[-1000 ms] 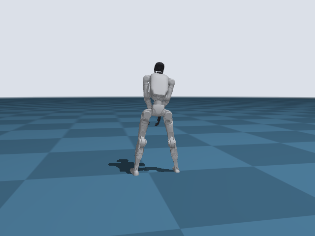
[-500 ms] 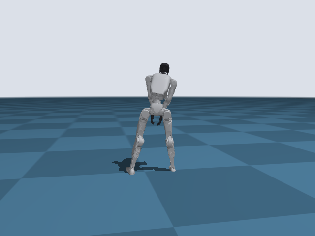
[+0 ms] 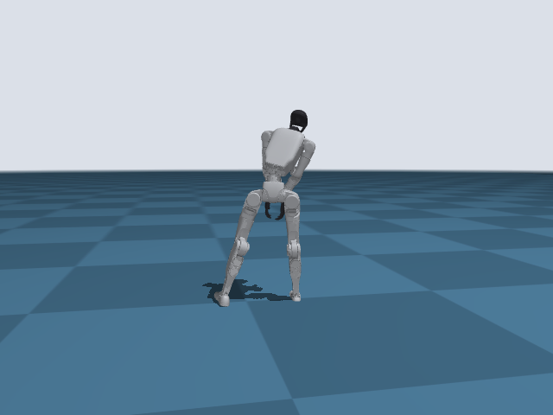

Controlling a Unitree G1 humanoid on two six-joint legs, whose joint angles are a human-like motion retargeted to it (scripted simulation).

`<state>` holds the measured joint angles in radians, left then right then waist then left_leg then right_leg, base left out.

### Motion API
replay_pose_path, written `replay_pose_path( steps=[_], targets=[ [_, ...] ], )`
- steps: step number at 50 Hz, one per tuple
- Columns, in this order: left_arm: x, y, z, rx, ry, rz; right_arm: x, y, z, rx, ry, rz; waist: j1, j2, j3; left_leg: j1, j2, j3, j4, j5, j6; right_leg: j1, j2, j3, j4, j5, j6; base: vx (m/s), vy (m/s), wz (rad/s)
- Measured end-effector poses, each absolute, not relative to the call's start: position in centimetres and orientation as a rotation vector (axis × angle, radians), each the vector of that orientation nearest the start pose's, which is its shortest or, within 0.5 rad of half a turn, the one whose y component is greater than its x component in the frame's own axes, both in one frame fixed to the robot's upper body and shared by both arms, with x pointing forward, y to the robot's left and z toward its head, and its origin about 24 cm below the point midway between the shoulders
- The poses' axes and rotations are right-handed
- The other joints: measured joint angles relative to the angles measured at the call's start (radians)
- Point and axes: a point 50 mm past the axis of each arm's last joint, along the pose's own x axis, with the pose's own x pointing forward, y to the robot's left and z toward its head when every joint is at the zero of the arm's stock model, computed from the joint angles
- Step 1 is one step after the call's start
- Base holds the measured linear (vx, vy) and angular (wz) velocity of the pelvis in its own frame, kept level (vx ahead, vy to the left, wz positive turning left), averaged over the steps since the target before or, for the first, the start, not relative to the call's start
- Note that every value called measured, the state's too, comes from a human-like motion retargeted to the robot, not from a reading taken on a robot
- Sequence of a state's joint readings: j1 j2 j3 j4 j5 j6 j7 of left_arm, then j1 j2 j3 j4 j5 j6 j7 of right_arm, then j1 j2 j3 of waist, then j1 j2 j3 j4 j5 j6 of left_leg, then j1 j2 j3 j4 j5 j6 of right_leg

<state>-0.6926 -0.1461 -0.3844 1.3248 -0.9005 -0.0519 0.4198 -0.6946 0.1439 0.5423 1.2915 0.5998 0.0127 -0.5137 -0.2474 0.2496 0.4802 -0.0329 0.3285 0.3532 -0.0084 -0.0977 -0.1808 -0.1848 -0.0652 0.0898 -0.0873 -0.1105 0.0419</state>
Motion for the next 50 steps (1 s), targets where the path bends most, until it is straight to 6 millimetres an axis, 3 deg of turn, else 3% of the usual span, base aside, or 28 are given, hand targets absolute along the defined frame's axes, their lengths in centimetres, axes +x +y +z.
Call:
replay_pose_path(
  steps=[5,10,18,25,30,36,40,50],
  targets=[
    [30.0,6.5,-5.4,-0.275,0.799,0.188,29.3,-3.3,-4.5,-0.068,0.694,-0.141,0.069,0.041,-0.022,-0.003,0.006,-0.014,0.000,0.000,0.001,0.008,0.002,-0.016,0.000,0.000,0.008,-0.01,0.00,0.09],
    [31.3,6.6,-4.2,-0.241,0.745,0.055,30.3,-3.2,-3.2,-0.087,0.612,-0.192,0.093,0.023,-0.024,-0.009,0.001,-0.047,0.001,0.003,-0.010,0.028,-0.009,-0.049,0.000,-0.003,0.018,-0.04,0.03,0.35],
    [33.5,5.7,-1.4,-0.088,0.553,-0.109,31.8,-3.7,-0.6,-0.052,0.421,-0.280,0.072,-0.109,-0.020,-0.007,-0.010,-0.075,-0.009,0.008,-0.028,0.046,-0.025,-0.078,0.004,-0.001,0.033,-0.04,0.05,0.20],
    [34.4,2.7,1.0,-0.071,0.508,-0.213,32.5,-5.9,0.5,0.020,0.372,-0.442,0.041,-0.249,-0.019,0.002,-0.017,-0.077,-0.014,0.005,-0.028,0.055,-0.032,-0.081,0.004,0.009,0.043,-0.04,0.06,0.02],
    [34.7,1.9,1.8,-0.034,0.500,-0.173,33.4,-6.4,0.8,0.064,0.409,-0.399,0.032,-0.307,-0.006,0.005,-0.025,-0.092,-0.014,0.004,-0.021,0.068,-0.041,-0.091,0.007,0.010,0.048,-0.02,0.05,0.10],
    [34.6,2.8,1.3,-0.003,0.582,-0.008,34.2,-5.9,0.3,0.206,0.550,-0.250,0.083,-0.298,0.014,0.004,-0.035,-0.106,-0.014,0.005,-0.006,0.076,-0.052,-0.101,0.009,0.009,0.046,0.00,0.00,0.00],
    [33.9,3.4,0.3,-0.038,0.671,0.088,34.0,-5.5,-0.5,0.198,0.661,-0.162,0.143,-0.260,0.016,-0.001,-0.040,-0.110,-0.012,0.005,0.007,0.075,-0.058,-0.105,0.007,0.010,0.043,0.00,0.00,0.00],
    [32.8,4.8,-1.5,0.013,0.676,0.172,32.7,-4.8,-1.7,0.150,0.679,-0.204,0.206,-0.193,-0.008,-0.006,-0.043,-0.122,-0.006,0.004,0.011,0.078,-0.062,-0.113,0.011,0.006,0.045,0.00,0.00,0.00]
  ],
)
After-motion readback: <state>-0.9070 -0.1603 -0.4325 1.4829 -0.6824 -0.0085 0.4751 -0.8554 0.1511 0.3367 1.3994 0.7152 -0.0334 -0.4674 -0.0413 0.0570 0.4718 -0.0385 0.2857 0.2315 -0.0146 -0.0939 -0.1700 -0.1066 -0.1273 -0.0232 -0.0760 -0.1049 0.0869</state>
